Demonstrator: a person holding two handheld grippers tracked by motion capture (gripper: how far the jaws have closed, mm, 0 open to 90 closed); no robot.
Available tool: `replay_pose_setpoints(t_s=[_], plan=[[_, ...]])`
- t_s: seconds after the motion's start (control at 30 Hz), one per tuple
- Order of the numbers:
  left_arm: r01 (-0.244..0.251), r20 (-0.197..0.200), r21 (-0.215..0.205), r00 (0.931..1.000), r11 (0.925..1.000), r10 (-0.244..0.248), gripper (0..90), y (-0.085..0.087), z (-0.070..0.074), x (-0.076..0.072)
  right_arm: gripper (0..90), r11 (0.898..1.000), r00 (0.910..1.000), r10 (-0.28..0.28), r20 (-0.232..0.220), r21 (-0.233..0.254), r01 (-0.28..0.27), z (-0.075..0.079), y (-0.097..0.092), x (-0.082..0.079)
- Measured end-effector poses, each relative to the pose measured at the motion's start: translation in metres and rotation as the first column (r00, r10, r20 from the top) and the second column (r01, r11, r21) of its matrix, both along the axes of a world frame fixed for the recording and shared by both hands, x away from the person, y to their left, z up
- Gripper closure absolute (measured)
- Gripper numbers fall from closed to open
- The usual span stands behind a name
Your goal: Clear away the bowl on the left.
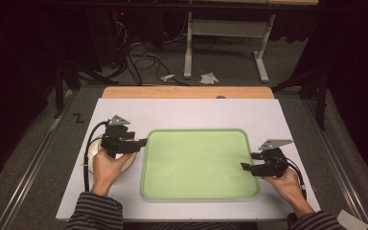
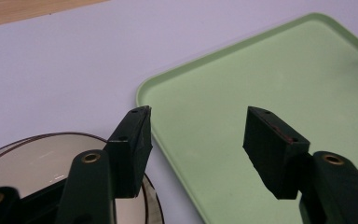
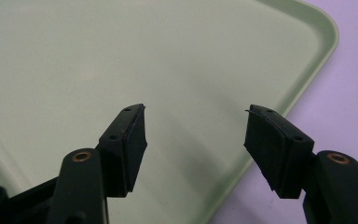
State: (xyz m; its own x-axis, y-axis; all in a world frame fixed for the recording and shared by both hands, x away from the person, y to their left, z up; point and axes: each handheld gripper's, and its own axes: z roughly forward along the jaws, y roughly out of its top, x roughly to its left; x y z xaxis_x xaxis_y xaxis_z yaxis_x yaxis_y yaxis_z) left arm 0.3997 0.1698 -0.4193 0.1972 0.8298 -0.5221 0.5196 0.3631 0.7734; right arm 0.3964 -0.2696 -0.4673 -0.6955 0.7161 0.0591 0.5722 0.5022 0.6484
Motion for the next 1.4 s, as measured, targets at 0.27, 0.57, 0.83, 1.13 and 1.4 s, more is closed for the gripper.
replay_pose_setpoints(t_s=[0.27, 0.57, 0.83, 1.13, 1.4], plan=[[-0.032, -0.005, -0.011, 0.9995, 0.9994, 0.032, 41.9, 0.013, 0.0, 0.001, 39.8, 1.0, 1.0, 0.0, 0.0, -0.001, 0.0, 0.0, 0.0, 0.0], [-0.076, -0.019, -0.023, 0.9969, 0.9968, 0.076, 41.6, 0.027, -0.002, 0.004, 39.9, 1.0, 1.0, 0.003, -0.002, 0.004, -0.003, 0.0, 0.0, 0.0], [-0.109, -0.029, 0.022, 0.9935, 0.9938, 0.11, 41.7, 0.036, -0.005, 0.006, 40.2, 1.0, 0.9999, 0.01, -0.007, 0.008, -0.01, 0.0, 0.0, 0.001], [-0.149, -0.039, 0.034, 0.9879, 0.9882, 0.15, 41.7, 0.049, -0.006, 0.008, 40.5, 1.0, 1.0, 0.008, -0.005, 0.011, -0.008, -0.001, 0.0, 0.001], [-0.187, -0.05, 0.034, 0.9807, 0.9817, 0.189, 41.6, 0.062, -0.01, 0.009, 40.9, 1.0, 1.0, 0.008, -0.004, 0.013, -0.008, -0.001, 0.0, 0.001]])
